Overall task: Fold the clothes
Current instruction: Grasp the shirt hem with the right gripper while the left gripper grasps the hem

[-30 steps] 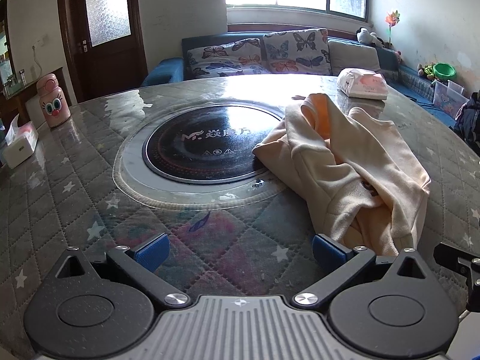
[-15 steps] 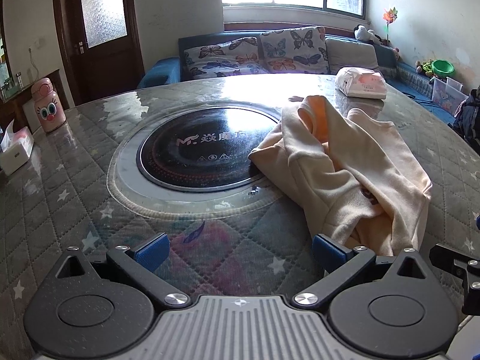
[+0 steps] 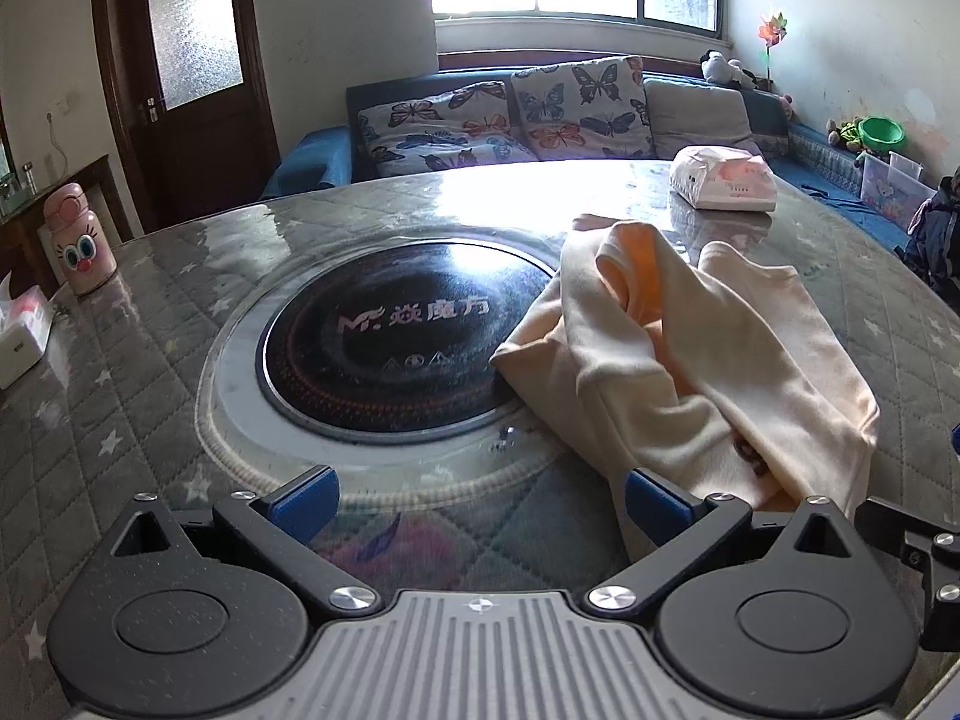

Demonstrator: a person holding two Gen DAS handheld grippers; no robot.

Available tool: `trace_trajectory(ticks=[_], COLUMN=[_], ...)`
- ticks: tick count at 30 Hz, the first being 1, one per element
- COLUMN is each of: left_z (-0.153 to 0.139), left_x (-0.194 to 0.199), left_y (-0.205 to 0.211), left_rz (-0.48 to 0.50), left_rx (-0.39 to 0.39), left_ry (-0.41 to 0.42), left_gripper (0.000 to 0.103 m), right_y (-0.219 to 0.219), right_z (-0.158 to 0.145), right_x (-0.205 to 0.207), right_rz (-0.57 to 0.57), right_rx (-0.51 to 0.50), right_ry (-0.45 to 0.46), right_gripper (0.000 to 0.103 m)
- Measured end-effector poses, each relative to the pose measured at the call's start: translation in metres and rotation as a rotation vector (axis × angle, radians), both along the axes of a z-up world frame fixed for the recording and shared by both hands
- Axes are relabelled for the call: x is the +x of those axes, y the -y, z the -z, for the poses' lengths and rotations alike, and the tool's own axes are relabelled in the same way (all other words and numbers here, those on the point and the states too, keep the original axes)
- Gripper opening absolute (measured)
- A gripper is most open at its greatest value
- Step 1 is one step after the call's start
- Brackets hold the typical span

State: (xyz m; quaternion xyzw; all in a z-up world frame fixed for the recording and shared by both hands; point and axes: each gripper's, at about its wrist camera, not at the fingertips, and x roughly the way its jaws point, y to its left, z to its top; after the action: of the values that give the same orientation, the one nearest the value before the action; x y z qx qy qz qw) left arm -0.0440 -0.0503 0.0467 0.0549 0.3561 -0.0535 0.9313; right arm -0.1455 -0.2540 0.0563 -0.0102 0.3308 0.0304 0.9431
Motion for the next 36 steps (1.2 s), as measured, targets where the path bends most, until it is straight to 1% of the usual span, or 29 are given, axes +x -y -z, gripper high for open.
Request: trace_trajectory(ticks=[6,7,9,11,14,16,19,23,24,27,29,30,31,34,36], left_z=[-0.004,-0.005,-0.007,-0.009,-0.01,-0.01,-0.009,-0.003,-0.001,0.002,0.003,0.003,0.003,0.001,0.0], left_x=[0.02,0.024,0.031,0.038,0.048,0.054,0.06,0.066,0.067,0.069,0.07,0.07,0.071,0.072,0.073], left_y=[0.004,0.005,0.006,0.007,0.009,0.011,0.015,0.019,0.019,0.02,0.019,0.019,0.018,0.015,0.015], left_rz=[0.022,0.027,0.038,0.048,0.068,0.084,0.114,0.141,0.145,0.157,0.156,0.155,0.155,0.152,0.152], left_rx=[-0.001,-0.004,-0.011,-0.017,-0.023,-0.028,-0.035,-0.038,-0.037,-0.032,-0.029,-0.03,-0.032,-0.035,-0.034], left_ry=[0.013,0.017,0.023,0.029,0.037,0.038,0.041,0.026,0.022,0.013,0.011,0.01,0.01,0.015,0.019], left_gripper=[0.103,0.103,0.103,0.103,0.102,0.099,0.094,0.089,0.088,0.086,0.086,0.086,0.086,0.086,0.087], right_y=[0.001,0.002,0.004,0.005,0.003,0.0,-0.007,-0.019,-0.022,-0.027,-0.028,-0.026,-0.024,-0.012,-0.002], right_z=[-0.004,-0.007,-0.012,-0.016,-0.024,-0.027,-0.03,-0.026,-0.025,-0.018,-0.013,-0.01,-0.01,-0.016,-0.021], right_x=[0.02,0.026,0.041,0.052,0.079,0.094,0.12,0.148,0.154,0.169,0.174,0.175,0.175,0.164,0.155], right_rz=[-0.022,-0.032,-0.049,-0.062,-0.118,-0.15,-0.207,-0.26,-0.272,-0.297,-0.306,-0.297,-0.287,-0.253,-0.231], right_rx=[0.003,0.004,0.004,0.007,0.014,0.01,0.002,-0.001,0.002,0.003,-0.004,-0.004,-0.002,-0.003,0.001], right_ry=[0.006,0.01,0.017,0.022,0.031,0.034,0.032,0.013,0.004,-0.025,-0.04,-0.047,-0.046,-0.001,0.025], right_gripper=[0.098,0.095,0.092,0.086,0.081,0.079,0.072,0.071,0.068,0.053,0.034,0.027,0.018,0.008,0.007])
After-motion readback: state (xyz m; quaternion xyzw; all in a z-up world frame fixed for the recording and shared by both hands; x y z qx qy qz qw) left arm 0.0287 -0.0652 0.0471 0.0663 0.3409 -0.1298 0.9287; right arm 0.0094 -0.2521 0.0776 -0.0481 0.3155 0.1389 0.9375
